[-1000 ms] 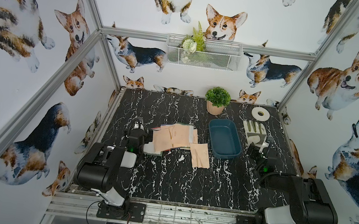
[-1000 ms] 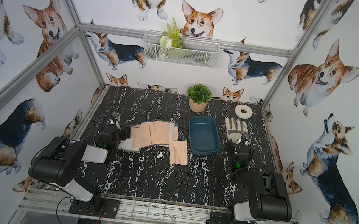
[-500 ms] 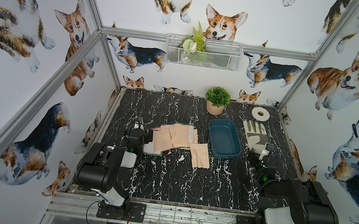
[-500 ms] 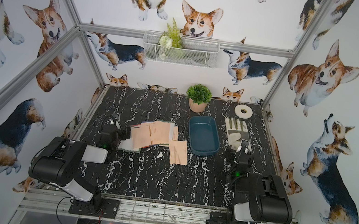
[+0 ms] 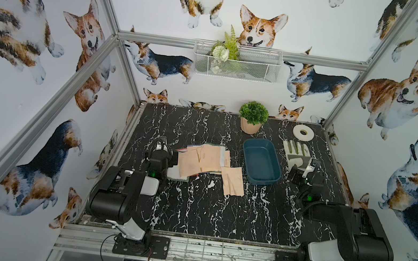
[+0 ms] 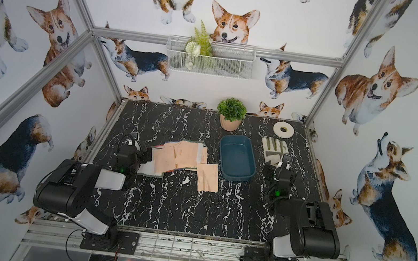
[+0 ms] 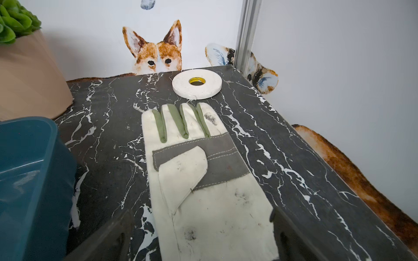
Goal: Take out the stationery paper from the storage box
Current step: Reset both arms
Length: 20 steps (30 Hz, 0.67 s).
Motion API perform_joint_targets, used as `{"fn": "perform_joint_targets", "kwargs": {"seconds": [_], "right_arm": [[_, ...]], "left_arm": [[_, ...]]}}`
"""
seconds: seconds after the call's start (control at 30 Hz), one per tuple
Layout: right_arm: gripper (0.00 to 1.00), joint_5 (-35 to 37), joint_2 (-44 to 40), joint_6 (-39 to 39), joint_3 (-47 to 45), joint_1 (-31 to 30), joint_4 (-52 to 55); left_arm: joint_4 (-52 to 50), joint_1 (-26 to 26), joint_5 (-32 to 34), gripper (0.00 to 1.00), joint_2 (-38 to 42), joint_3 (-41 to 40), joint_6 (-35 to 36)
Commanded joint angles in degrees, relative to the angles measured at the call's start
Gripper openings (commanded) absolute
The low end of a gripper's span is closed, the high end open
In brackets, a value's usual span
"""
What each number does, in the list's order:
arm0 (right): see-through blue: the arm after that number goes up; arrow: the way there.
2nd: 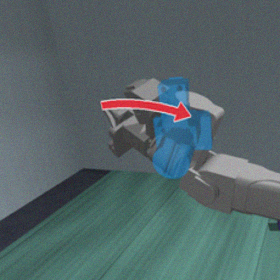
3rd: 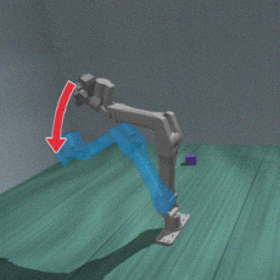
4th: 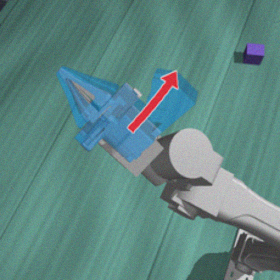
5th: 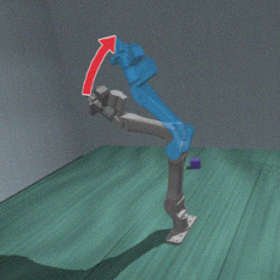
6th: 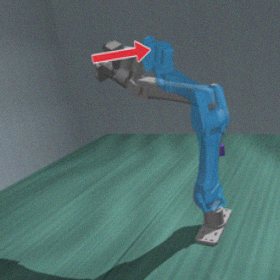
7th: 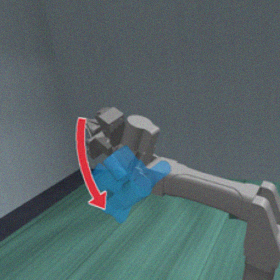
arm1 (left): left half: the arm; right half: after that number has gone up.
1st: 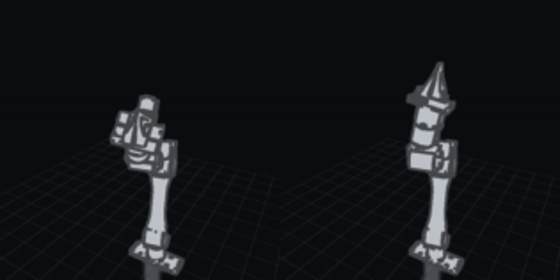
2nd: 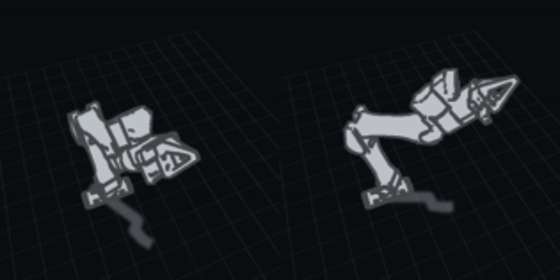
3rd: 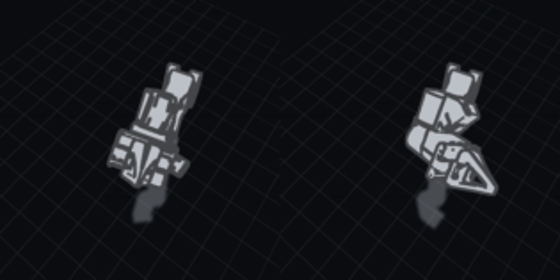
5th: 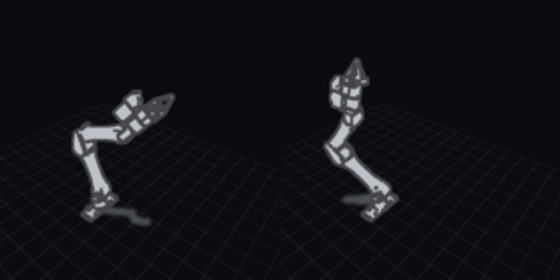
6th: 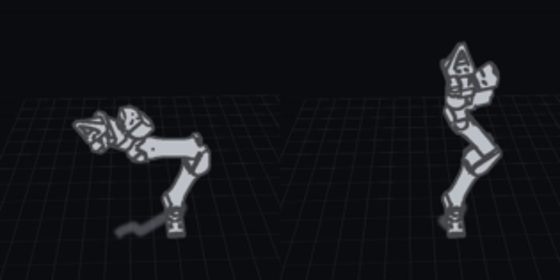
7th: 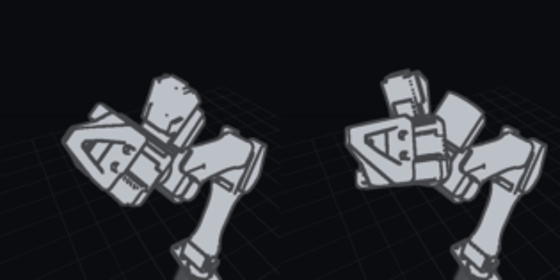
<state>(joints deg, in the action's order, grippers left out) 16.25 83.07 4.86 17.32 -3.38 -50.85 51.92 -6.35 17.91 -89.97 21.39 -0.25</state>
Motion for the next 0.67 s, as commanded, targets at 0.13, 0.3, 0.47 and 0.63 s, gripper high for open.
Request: {"fn": "perform_joint_targets", "kwargs": {"seconds": [0.13, 0.3, 0.47, 0.63], "right_arm": [[1.0, -0.25, 0.08, 0.39, 0.52, -0.14, 1.28], [1.0, -0.23, 0.08, 0.34, 0.43, -0.14, 1.27], [1.0, -0.25, 0.08, 0.36, 0.48, -0.14, 1.28], [1.0, -0.21, 0.08, 0.33, 0.44, -0.14, 1.28]], "left_arm": [[2.41, 0.12, -0.29, 1.0, 0.05, -0.03, -0.1], [1.9, 0.12, -0.34, 1.0, -0.03, 0.23, -0.22], [1.31, 0.14, -0.46, 1.0, -0.19, 0.66, -0.22], [2.29, 0.28, -0.69, 1.0, -0.03, 0.04, -0.01]]}}
